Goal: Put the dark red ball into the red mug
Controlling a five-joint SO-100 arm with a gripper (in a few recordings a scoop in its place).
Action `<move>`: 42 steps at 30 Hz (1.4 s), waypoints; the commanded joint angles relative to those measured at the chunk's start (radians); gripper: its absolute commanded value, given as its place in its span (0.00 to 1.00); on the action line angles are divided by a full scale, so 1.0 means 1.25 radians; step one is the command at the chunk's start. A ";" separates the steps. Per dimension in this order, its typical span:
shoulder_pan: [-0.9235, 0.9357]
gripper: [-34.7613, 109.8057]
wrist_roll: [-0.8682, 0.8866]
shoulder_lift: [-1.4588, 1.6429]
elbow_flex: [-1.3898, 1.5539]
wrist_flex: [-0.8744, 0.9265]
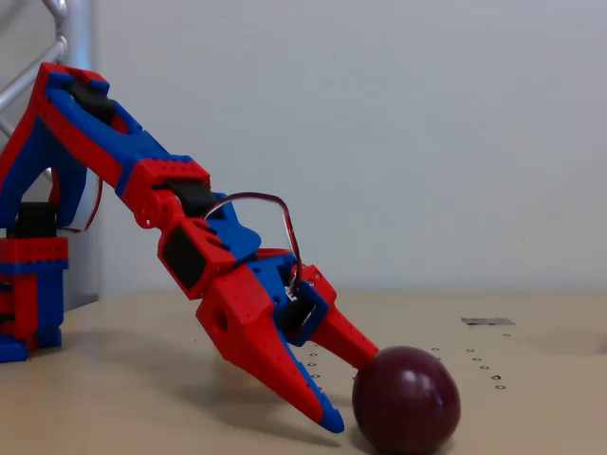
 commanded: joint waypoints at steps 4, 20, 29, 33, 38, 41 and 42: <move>-0.017 0.47 0.022 0.043 -0.080 0.005; -0.006 0.50 0.013 0.020 -0.150 0.001; 0.002 0.50 0.015 -0.004 -0.209 0.001; 0.012 0.50 0.001 -0.006 -0.211 0.001; 0.020 0.50 -0.005 -0.017 -0.220 0.001; 0.022 0.50 -0.006 -0.025 -0.228 0.001; 0.023 0.50 -0.006 -0.028 -0.233 0.001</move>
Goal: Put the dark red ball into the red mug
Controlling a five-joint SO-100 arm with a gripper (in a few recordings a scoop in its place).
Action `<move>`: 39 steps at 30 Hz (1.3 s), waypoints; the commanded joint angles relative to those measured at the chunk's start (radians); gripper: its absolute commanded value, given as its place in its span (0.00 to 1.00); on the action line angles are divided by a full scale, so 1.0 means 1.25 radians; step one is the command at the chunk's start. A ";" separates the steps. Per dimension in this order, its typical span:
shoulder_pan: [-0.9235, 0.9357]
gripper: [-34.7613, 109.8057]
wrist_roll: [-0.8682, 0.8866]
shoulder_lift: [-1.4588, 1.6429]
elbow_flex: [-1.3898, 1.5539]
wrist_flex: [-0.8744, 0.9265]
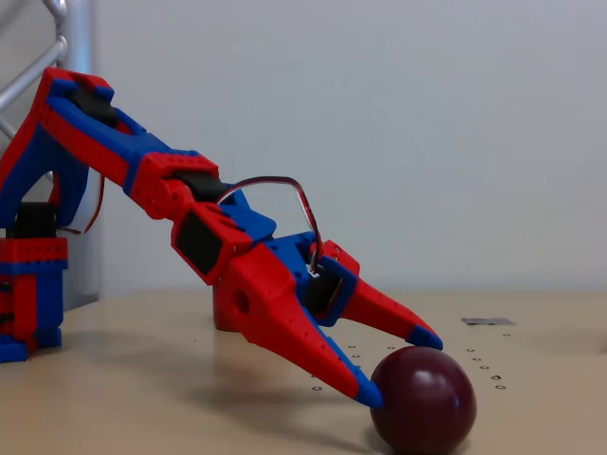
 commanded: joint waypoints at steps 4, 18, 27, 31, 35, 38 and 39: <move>0.018 0.50 -0.011 0.021 -0.103 0.001; 0.018 0.50 -0.007 -0.053 -0.204 0.001; 0.009 0.50 -0.007 -0.081 -0.234 0.001; 0.005 0.50 -0.010 -0.097 -0.254 0.001; 0.001 0.50 -0.013 -0.112 -0.266 0.001; 0.000 0.50 -0.015 -0.120 -0.274 0.001; 0.000 0.50 -0.016 -0.121 -0.275 0.001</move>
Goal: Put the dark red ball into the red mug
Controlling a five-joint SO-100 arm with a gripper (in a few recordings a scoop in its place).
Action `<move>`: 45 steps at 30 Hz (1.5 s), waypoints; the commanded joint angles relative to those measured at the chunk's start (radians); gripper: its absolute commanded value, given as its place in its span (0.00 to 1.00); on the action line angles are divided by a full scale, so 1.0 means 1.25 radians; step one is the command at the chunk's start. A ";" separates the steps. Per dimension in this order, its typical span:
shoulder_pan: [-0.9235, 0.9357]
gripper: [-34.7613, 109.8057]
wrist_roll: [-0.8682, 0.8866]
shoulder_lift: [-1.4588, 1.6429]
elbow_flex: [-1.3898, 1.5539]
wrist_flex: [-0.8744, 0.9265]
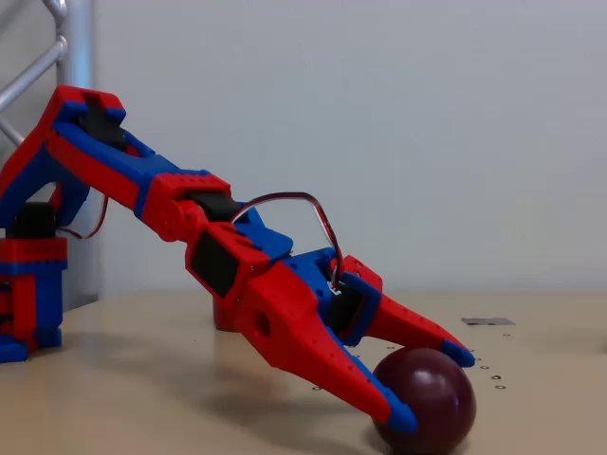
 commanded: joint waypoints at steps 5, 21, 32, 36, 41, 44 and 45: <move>-0.015 0.50 -0.020 0.031 -0.082 0.001; -0.020 0.48 -0.034 0.018 -0.087 0.004; -0.025 0.44 -0.045 0.018 -0.086 0.012; -0.031 0.43 -0.038 0.038 -0.086 0.060; -0.038 0.41 -0.042 0.060 -0.086 0.124; -0.040 0.41 -0.032 0.077 -0.086 0.169; -0.042 0.41 -0.026 0.085 -0.086 0.183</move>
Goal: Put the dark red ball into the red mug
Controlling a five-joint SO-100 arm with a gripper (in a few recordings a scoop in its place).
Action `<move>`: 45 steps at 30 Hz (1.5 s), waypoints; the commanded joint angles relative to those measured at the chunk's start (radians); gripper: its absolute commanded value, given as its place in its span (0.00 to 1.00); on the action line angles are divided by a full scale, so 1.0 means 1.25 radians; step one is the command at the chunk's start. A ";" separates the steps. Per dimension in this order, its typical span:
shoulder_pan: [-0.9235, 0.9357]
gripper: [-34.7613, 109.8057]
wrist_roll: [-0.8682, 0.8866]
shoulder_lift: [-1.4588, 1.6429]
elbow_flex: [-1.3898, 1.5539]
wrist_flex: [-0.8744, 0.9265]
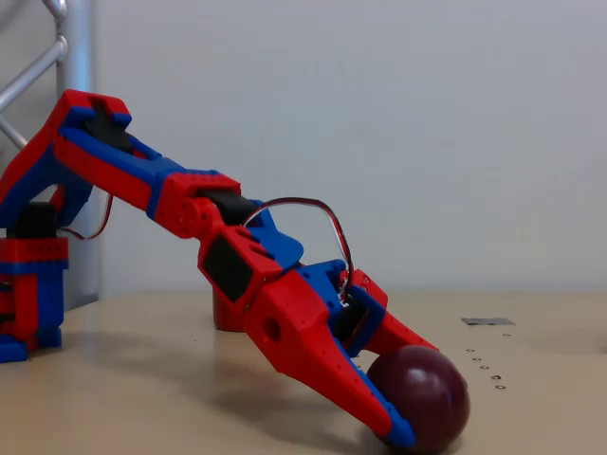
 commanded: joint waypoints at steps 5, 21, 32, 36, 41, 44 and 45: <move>-0.031 0.41 0.043 0.151 -0.038 0.113; -0.097 0.40 0.160 0.309 -0.038 0.383; -0.150 0.40 0.253 0.428 -0.043 0.565; -0.178 0.40 0.292 0.474 -0.043 0.631; -0.221 0.40 0.351 0.545 -0.029 0.714; -0.249 0.40 0.383 0.605 0.015 0.745; -0.258 0.40 0.394 0.627 0.033 0.755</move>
